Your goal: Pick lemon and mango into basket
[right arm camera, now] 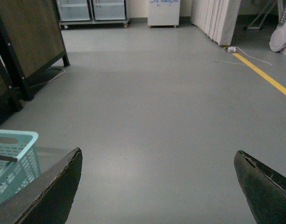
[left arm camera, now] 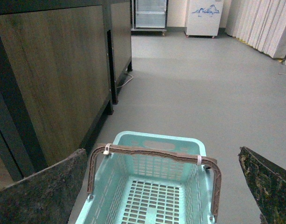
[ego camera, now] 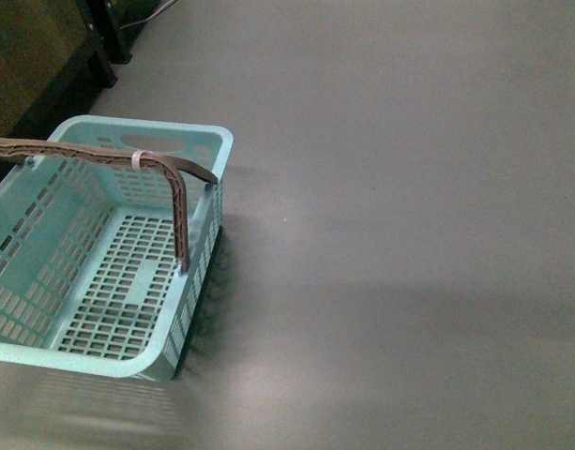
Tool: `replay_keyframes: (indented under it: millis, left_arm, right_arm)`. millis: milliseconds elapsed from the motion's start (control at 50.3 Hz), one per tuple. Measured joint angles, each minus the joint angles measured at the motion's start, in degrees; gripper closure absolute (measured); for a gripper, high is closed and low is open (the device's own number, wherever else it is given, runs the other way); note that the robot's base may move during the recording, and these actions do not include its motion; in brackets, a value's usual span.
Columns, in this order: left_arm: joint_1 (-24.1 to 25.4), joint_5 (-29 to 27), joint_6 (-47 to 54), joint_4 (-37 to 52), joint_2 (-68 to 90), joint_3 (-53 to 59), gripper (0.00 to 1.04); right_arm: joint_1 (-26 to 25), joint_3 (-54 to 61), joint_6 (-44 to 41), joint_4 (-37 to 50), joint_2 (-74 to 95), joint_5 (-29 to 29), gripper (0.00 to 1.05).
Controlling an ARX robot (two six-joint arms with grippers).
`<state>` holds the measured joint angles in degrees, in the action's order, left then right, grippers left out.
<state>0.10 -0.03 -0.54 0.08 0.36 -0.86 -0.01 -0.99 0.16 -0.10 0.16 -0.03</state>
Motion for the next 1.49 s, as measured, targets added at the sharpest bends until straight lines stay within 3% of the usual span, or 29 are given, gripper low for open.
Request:
replay_keyframes:
  millis: [358, 457, 537, 716, 934, 1173, 1491]
  left_arm:
    - [0.0, 0.0, 0.0, 0.0, 0.0, 0.0, 0.07]
    - [-2.6, -5.44, -14.4, -14.56, 11.67, -6.54, 0.07]
    - [-2.29, -3.96, -24.9, -9.86, 22.23, -8.15, 0.07]
    - [1.62, -0.96, -45.07, 13.29, 54.36, -15.39, 0.07]
    - [0.63, -4.22, -64.46, 24.9, 86.38, -23.37, 0.07]
    - [-1.7, -5.6, -75.17, 26.6, 108.67, -37.38, 0.07]
    - [-2.25, -4.87, -77.99, 24.46, 122.09, -54.75, 0.07]
  right_arm:
    - [0.0, 0.0, 0.0, 0.0, 0.0, 0.0, 0.09]
    - [0.0, 0.0, 0.0, 0.0, 0.0, 0.0, 0.09]
    - [0.0, 0.0, 0.0, 0.0, 0.0, 0.02, 0.09]
    - [0.0, 0.0, 0.0, 0.0, 0.0, 0.0, 0.09]
    - [0.0, 0.0, 0.0, 0.0, 0.0, 0.0, 0.09]
    - [0.0, 0.0, 0.0, 0.0, 0.0, 0.0, 0.09]
    - [0.0, 0.0, 0.0, 0.0, 0.0, 0.02, 0.09]
